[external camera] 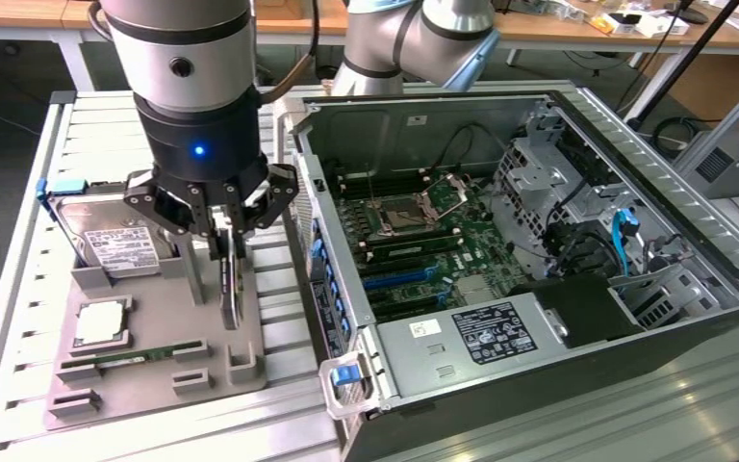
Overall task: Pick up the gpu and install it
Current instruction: 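Pick up the gpu and move the gpu toward the slot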
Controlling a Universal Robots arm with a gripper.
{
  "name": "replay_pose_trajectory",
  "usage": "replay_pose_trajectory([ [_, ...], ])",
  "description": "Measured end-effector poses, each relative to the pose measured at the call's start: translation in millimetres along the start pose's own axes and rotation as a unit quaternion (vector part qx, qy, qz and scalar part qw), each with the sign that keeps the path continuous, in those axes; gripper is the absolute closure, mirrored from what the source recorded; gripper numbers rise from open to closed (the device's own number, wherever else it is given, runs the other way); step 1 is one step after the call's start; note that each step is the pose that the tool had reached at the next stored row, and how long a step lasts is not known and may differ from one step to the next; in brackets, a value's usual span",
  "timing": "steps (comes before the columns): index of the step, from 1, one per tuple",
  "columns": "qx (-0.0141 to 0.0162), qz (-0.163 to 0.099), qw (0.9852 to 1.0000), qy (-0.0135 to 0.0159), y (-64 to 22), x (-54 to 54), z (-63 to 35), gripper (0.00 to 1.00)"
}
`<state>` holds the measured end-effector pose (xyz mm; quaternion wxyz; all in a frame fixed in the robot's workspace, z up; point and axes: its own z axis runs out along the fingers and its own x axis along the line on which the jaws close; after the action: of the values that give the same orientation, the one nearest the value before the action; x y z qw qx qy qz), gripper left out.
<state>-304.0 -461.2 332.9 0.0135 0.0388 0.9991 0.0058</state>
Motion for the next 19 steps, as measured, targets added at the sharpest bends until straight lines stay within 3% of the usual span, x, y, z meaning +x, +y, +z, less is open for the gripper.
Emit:
replay_pose_trajectory([
  [19, 0.0, 0.0, 1.0, 0.0, 0.3, -0.5, -19.4, 0.73],
])
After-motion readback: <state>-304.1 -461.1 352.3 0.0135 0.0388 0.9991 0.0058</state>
